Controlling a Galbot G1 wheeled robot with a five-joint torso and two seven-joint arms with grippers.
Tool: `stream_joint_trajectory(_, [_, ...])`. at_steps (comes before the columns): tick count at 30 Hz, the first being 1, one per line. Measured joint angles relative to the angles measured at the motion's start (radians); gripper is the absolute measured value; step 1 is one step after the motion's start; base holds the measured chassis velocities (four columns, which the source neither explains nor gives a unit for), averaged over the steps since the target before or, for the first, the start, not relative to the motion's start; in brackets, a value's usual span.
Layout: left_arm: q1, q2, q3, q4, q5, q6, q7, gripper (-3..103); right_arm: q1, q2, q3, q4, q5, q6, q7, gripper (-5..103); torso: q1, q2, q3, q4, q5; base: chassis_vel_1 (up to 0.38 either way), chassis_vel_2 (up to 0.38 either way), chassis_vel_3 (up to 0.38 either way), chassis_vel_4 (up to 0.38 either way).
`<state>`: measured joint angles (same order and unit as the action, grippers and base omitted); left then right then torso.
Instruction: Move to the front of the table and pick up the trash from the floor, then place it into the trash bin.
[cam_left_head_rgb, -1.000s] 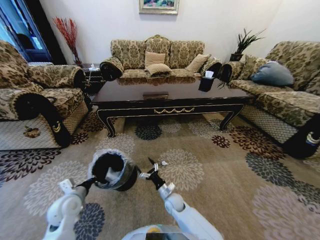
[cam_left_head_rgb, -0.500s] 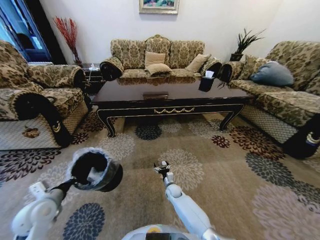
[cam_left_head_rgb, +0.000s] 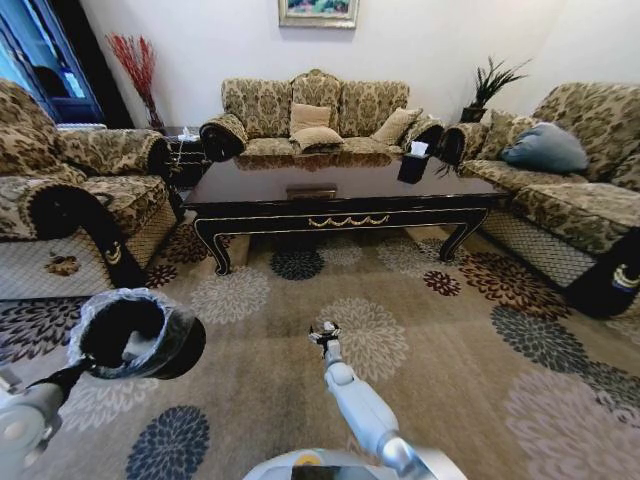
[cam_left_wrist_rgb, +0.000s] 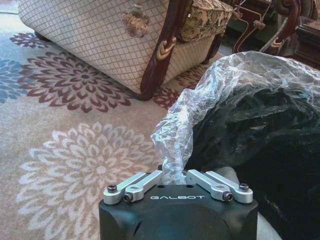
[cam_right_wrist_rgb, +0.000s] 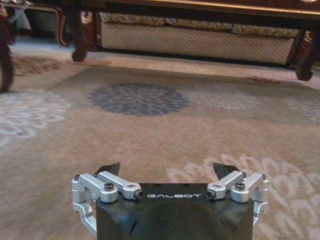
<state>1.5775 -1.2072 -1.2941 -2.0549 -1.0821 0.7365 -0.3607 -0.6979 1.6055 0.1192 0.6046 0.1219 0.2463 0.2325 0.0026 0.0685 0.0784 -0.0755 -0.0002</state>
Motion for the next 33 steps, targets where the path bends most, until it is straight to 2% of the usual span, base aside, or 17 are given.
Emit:
stream_joint_trajectory(6, [0.003, -0.001, -0.004, -0.008, 0.001, 0.000, 0.001, 2, 0.065, 0.005, 0.021, -0.109, 0.001, -0.052, 0.008, 100, 0.000, 0.000, 0.000, -0.0001, 0.0000, 0.000, 0.000, 0.000, 0.000])
stream_joint_trajectory(9, [0.003, 0.003, -0.006, -0.008, 0.001, 0.000, 0.001, 2, 0.090, 0.005, 0.030, -0.164, 0.020, -0.082, -0.019, 100, 0.000, 0.000, 0.000, -0.0003, 0.0002, 0.000, 0.000, 0.000, 0.000])
stream_joint_trajectory(20, [-0.002, -0.015, 0.012, -0.021, 0.024, 0.000, 0.001, 2, 0.120, 0.004, 0.076, -0.242, 0.018, -0.087, -0.100, 100, 0.000, 0.000, 0.000, -0.0001, 0.0002, 0.000, 0.000, 0.000, 0.000])
stream_joint_trajectory(33, [0.016, -0.026, 0.002, -0.045, 0.031, 0.000, 0.000, 2, 0.124, 0.003, 0.079, -0.244, 0.022, -0.087, -0.110, 100, 0.000, 0.000, 0.000, 0.0000, 0.0003, 0.000, 0.000, 0.000, 0.000])
